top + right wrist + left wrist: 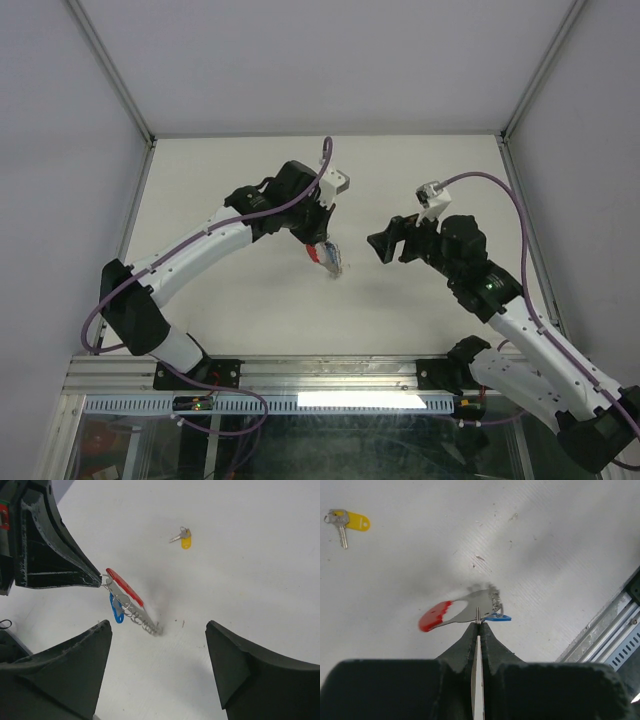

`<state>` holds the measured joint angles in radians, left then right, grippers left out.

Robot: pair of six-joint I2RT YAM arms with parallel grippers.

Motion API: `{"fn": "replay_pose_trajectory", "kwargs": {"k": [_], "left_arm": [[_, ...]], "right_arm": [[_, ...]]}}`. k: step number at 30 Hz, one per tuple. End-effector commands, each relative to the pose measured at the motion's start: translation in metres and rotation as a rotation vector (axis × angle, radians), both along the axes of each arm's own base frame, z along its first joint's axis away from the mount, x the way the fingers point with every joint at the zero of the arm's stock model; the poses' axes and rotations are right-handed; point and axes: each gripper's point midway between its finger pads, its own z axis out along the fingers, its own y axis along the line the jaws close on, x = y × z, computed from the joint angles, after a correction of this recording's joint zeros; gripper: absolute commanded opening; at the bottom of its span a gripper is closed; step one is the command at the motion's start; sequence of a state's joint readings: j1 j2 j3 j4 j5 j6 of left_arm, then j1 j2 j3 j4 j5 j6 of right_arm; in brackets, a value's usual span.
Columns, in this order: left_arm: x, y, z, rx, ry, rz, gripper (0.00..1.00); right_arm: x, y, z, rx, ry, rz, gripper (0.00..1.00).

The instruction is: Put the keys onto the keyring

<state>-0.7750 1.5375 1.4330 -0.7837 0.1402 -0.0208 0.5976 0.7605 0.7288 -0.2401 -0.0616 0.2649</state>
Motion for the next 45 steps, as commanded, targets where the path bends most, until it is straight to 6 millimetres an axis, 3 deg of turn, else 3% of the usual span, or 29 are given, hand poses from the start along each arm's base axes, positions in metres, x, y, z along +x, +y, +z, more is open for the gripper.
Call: {"fn": "replay_pose_trajectory", "kwargs": {"k": [1,6,12,18,23,32,45], "left_arm": [[0.013,-0.004,0.014,-0.104,-0.03,0.027,0.0],[0.022,0.02,-0.003,-0.084,-0.014,0.101,0.0],[0.026,0.043,-0.019,-0.091,0.008,0.176,0.0],[0.019,0.058,-0.032,-0.096,0.018,0.223,0.0],[0.011,0.065,-0.045,-0.128,0.034,0.274,0.0],[-0.02,0.064,-0.076,-0.344,0.09,0.354,0.0],[-0.026,0.075,-0.11,-0.36,0.044,0.381,0.01]], "right_arm": [[-0.001,-0.003,-0.002,-0.033,0.047,-0.015,0.81],[0.002,-0.001,-0.007,-0.032,0.035,-0.011,0.94],[0.0,0.0,-0.017,-0.065,-0.01,0.032,1.0],[0.002,0.001,-0.029,-0.114,0.031,0.043,1.0],[-0.002,0.009,-0.051,-0.158,0.129,0.097,0.95],[-0.007,0.023,-0.068,-0.141,0.202,0.162,0.87],[-0.011,0.035,-0.089,-0.143,0.271,0.224,0.81]]}}
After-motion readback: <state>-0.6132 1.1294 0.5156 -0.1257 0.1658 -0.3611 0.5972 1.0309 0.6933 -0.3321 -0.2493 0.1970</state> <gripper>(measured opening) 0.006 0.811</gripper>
